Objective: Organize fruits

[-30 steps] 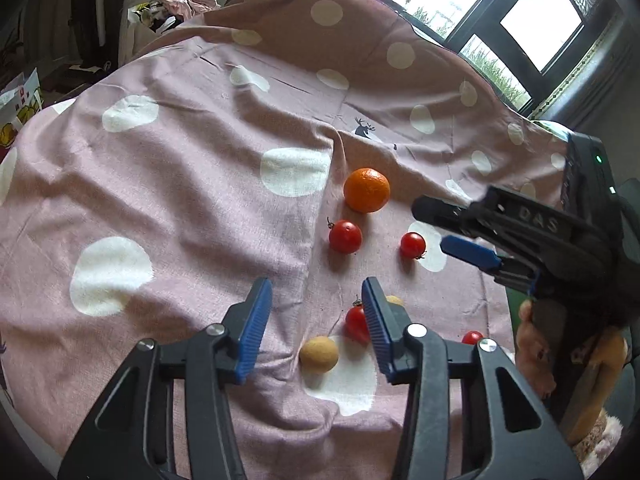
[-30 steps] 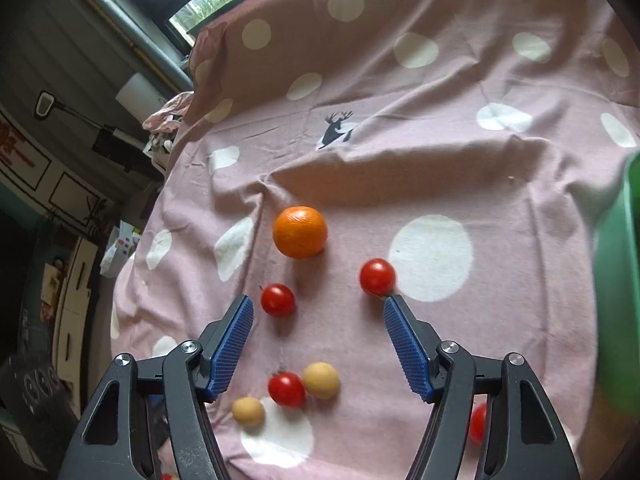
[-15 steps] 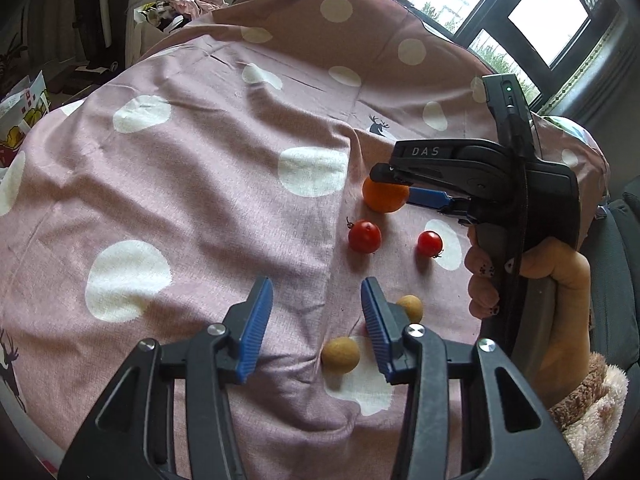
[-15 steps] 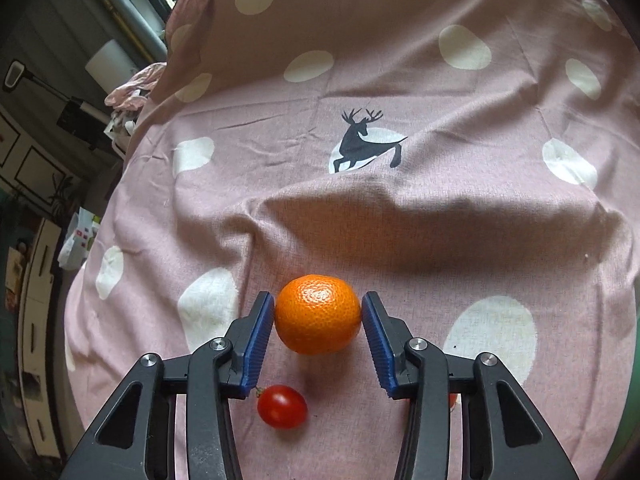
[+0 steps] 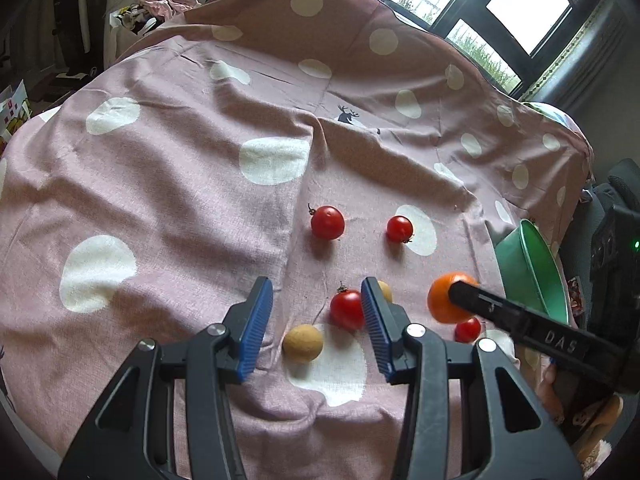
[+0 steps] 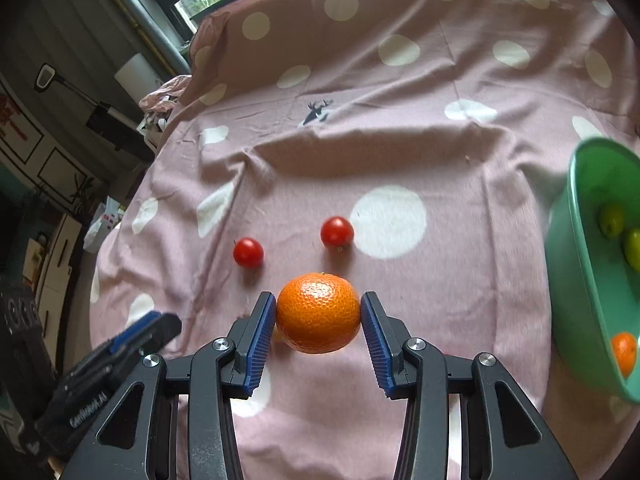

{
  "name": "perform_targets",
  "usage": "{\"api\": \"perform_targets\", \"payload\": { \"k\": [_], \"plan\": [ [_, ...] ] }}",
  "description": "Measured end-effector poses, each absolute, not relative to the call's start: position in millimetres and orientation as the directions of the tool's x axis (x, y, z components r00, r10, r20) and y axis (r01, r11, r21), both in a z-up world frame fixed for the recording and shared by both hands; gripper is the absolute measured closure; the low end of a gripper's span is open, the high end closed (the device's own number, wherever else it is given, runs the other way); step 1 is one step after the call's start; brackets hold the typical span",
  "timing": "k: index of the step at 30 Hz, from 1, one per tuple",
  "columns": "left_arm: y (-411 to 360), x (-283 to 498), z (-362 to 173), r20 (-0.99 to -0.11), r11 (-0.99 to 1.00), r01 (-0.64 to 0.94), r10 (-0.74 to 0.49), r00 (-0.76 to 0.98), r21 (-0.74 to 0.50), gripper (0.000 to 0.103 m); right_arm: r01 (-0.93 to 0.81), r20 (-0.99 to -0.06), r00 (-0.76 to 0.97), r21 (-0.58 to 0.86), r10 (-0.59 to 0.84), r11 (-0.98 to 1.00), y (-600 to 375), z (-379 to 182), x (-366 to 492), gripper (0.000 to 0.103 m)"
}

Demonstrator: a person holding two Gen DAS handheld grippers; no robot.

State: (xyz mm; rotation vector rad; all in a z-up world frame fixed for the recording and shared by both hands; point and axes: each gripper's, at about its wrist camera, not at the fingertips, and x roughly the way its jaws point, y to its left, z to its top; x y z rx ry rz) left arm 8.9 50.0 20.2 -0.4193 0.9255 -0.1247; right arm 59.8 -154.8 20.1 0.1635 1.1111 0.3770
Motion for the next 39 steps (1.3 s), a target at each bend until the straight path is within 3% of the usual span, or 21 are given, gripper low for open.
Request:
{"api": "perform_targets", "payload": {
  "k": [13,25,39],
  "plan": [
    [26.7,10.5,12.2,-0.768,0.916,-0.022,-0.324,0.553,-0.402,0.058,-0.220,-0.881,0.303,0.306,0.363,0.926,-161.8,-5.4,38.4,0.057],
    [-7.3,8.2,8.9,-0.738,0.874,0.110,-0.461,0.493,-0.473,0.056,-0.182,-0.825,0.351,0.403,0.442,0.897,-184.6,7.9,39.6,0.057],
    [-49.0,16.6,-15.7,-0.760,0.857,0.167,-0.510,0.403,-0.487,0.058,-0.143,-0.779,0.339,0.511,0.527,0.848,-191.5,-6.8,53.4,0.057]
  ]
}}
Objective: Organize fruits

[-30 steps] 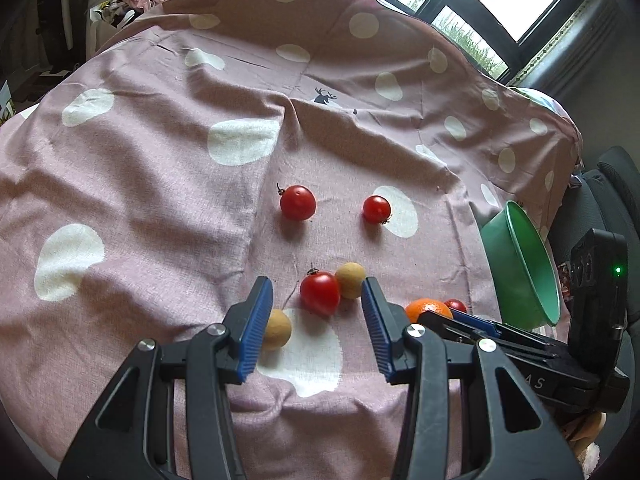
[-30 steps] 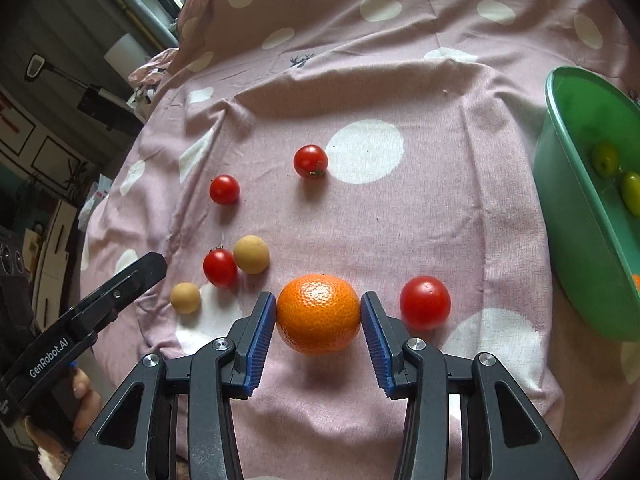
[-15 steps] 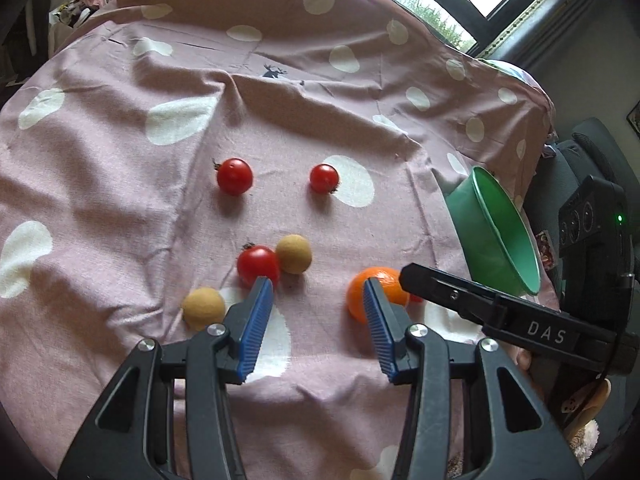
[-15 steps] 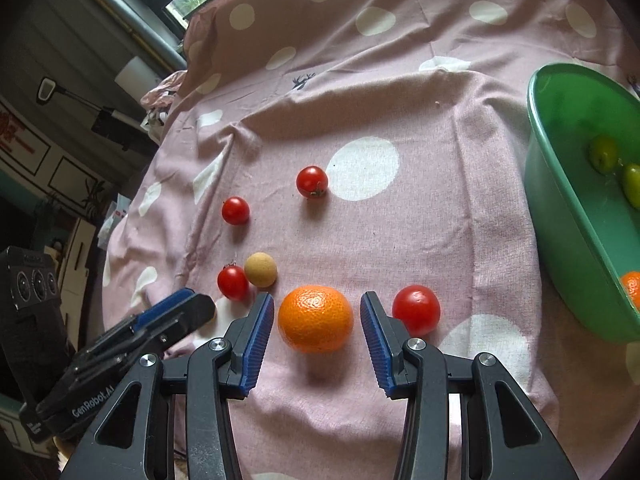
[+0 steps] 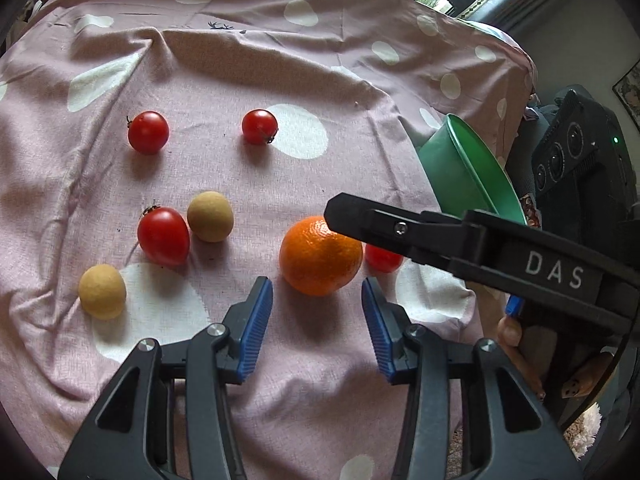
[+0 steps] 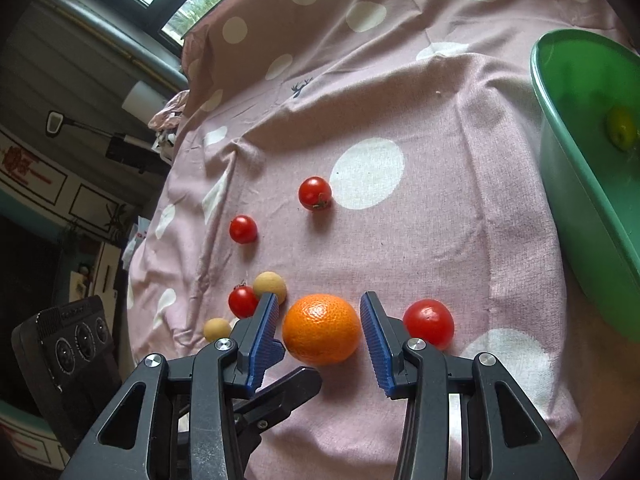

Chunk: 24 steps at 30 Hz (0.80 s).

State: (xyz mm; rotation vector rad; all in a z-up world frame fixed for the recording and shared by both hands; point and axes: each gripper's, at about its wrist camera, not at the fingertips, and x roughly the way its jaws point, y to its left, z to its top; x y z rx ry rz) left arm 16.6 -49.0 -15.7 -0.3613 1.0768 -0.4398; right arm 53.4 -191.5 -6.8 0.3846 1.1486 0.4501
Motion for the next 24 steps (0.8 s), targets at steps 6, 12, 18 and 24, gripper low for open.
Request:
{"api": "perform_targets", "payload": {
  "k": [6,12,18,24],
  "plan": [
    [-53.7,21.6,-23.2,-0.765,0.857,0.156,-0.510,0.394,-0.491,0.058,-0.143,-0.797,0.317,0.496,0.515,0.856,-183.6,-16.6,57.6,0.057],
    [-54.7,22.3,-24.1,-0.764,0.859,0.159,-0.507,0.400,-0.486,0.061,-0.157,-0.794,0.303,0.505,0.528,0.849,-177.8,-21.4,57.6,0.057],
    [-53.7,22.8,-25.1,-0.760,0.855,0.159,-0.512,0.400,-0.493,0.061,-0.152,-0.789,0.298,0.517,0.537,0.843,-179.0,-22.8,57.7,0.057],
    [-50.3,20.4,-20.9,-0.756,0.855,0.149,-0.510,0.411,-0.496,0.061,-0.182,-0.798,0.311,0.483,0.516,0.856,-172.7,-20.2,53.3,0.056]
  ]
}}
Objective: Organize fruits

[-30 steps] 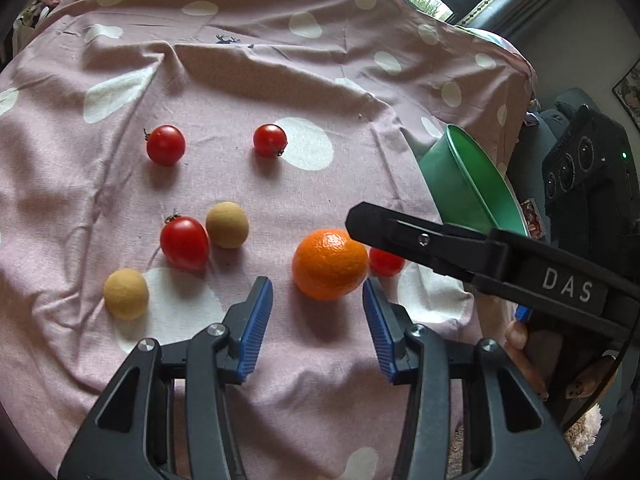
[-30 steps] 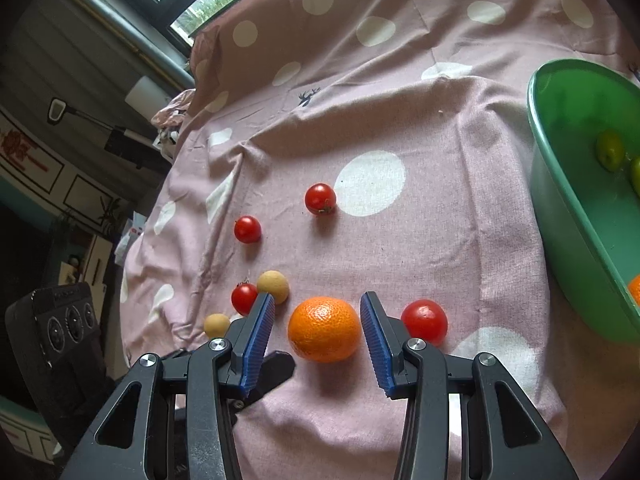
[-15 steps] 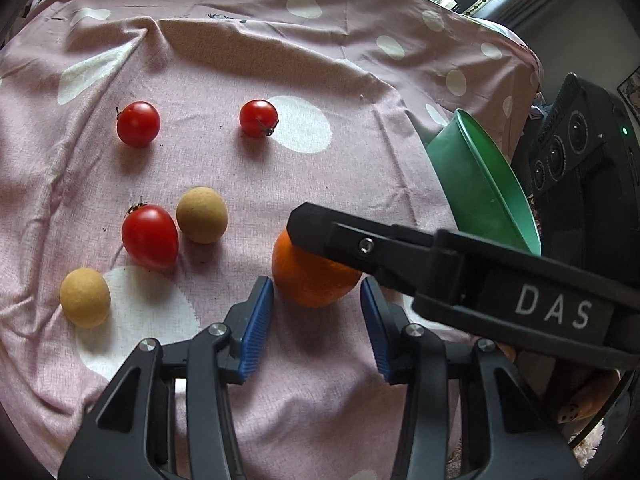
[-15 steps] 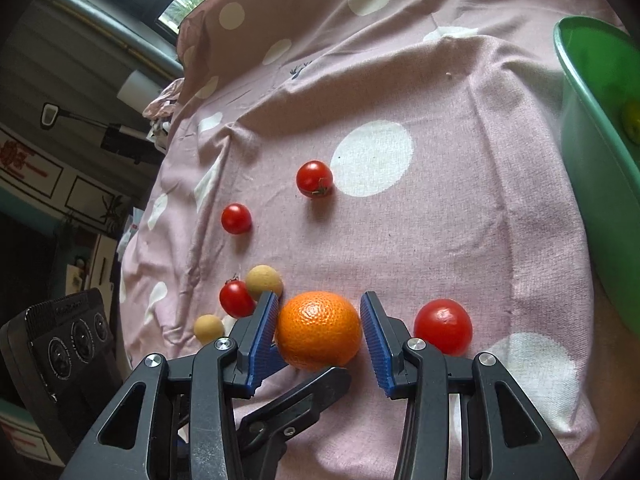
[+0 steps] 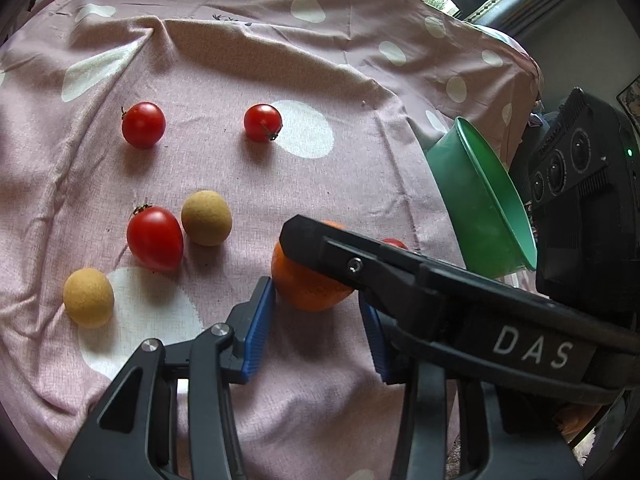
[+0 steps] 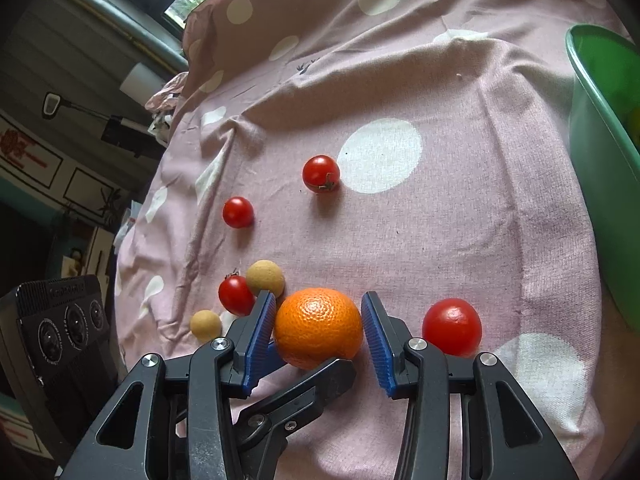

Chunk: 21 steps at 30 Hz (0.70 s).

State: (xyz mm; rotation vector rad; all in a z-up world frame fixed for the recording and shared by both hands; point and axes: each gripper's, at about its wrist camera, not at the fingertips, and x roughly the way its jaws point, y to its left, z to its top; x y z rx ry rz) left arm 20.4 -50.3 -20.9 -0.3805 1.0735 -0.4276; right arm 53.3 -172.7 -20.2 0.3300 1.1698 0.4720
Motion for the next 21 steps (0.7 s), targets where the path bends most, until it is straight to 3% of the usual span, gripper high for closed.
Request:
{"api": "perform_targets", "payload": {
  "k": [21],
  "plan": [
    [-44.8,-6.3,24.7,-0.690,0.894,0.217,-0.443,0.573,-0.393,0.059,-0.308,-0.701,0.438,0.471,0.563,0.826,-163.9,24.1,27.9,0.056]
  ]
}}
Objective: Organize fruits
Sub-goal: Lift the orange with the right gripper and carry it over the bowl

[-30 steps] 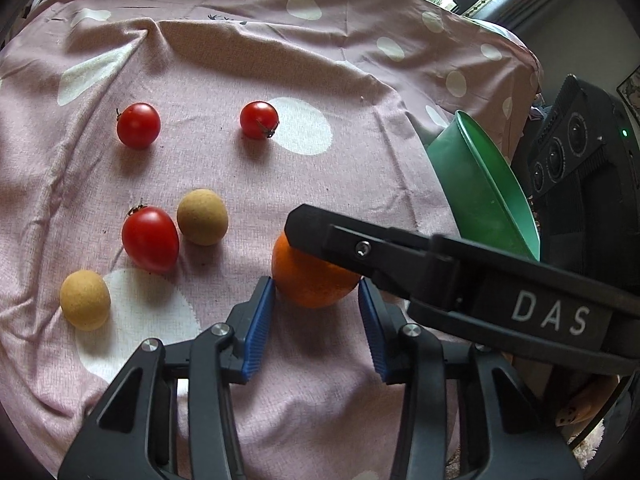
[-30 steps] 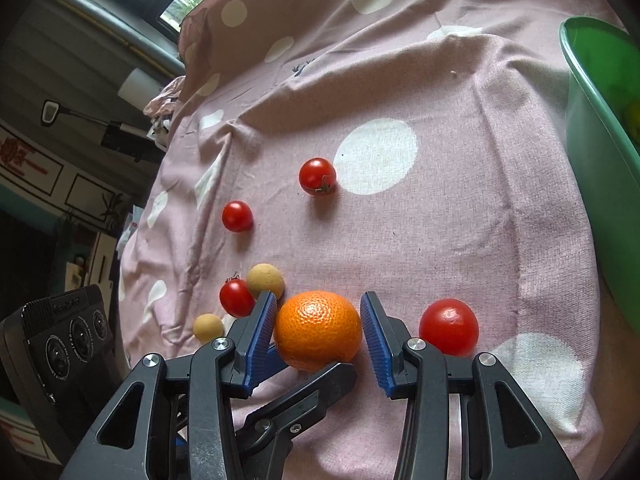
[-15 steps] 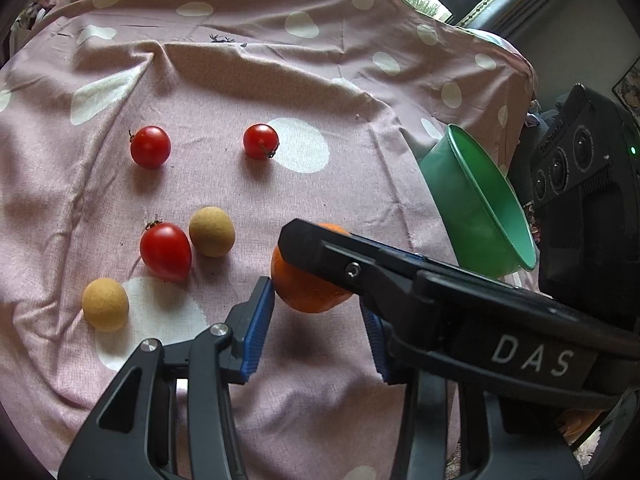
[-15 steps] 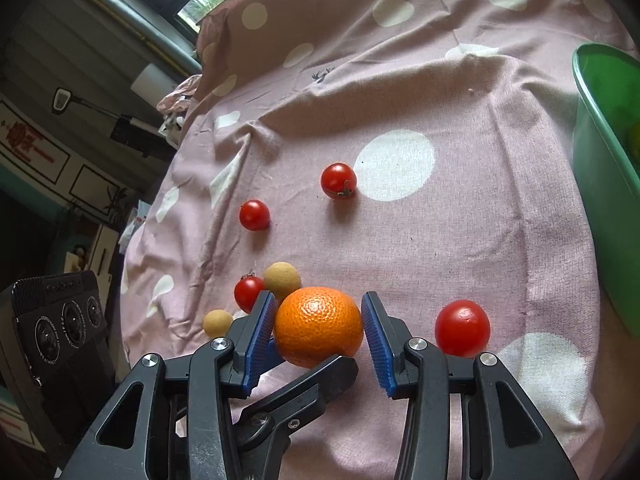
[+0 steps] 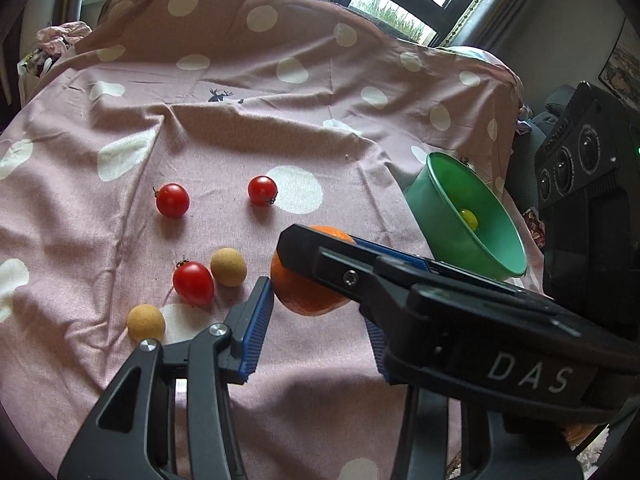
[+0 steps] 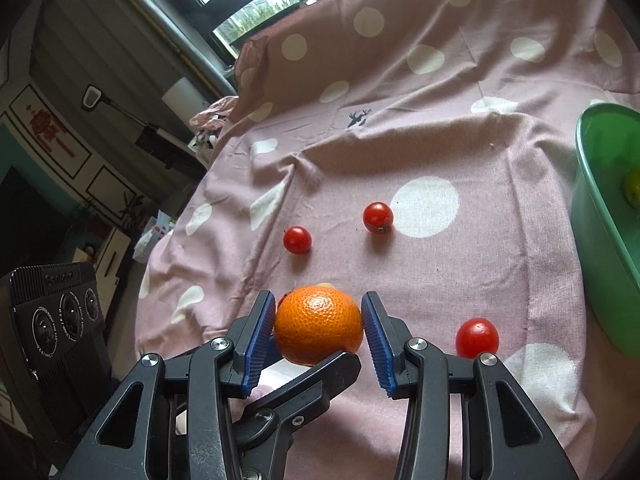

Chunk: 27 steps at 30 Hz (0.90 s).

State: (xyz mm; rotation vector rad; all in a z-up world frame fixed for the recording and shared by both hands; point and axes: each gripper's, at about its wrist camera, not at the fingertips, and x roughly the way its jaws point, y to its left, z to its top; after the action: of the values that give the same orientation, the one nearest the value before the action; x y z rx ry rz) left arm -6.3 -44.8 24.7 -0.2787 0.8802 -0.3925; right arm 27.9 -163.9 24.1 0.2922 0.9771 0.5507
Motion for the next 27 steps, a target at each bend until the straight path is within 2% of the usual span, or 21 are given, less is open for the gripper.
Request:
{"api": "perform_targets", "payload": {
  "k": [20,27],
  "plan": [
    [-63.2,-24.3,66.8,-0.579,0.905,0.297,-0.423,0.697,-0.303,0.058,-0.379,-0.613,0.552,0.419,0.565,0.825,-171.8,70.2,6.8,0.054],
    [-84.8,-27.6,81.9,-0.552,0.908,0.337,-0.418,0.721,-0.248,0.058,-0.360,-0.593,0.565,0.448,0.574,0.818,-193.2,80.8,6.0,0.054]
  ]
}}
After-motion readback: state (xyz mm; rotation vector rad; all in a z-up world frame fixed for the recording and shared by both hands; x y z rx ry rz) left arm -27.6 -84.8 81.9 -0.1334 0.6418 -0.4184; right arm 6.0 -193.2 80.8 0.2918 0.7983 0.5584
